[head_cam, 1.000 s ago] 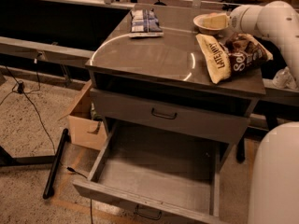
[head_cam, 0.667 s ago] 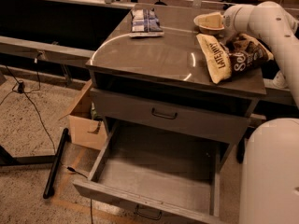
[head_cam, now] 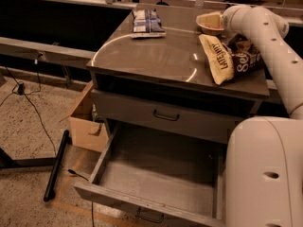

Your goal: Pick apple from paper bowl and place on counter

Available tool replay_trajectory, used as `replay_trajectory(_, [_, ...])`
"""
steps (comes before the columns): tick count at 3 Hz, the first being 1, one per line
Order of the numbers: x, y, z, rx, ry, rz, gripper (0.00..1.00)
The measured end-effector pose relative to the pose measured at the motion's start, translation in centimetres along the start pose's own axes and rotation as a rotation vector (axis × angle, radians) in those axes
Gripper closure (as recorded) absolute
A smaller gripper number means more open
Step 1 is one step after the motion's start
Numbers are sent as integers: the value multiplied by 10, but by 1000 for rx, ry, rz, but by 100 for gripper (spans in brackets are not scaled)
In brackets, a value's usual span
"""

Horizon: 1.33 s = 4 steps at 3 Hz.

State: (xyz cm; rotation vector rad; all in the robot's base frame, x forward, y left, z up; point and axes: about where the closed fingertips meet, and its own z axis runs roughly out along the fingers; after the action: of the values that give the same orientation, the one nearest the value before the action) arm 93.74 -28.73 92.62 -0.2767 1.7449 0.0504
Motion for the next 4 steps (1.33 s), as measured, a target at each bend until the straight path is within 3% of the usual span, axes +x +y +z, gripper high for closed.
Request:
replay_trajectory(2, [11, -13, 24, 56, -2, 55, 0])
replay_trajectory(4, [19, 0, 46, 41, -5, 72, 0])
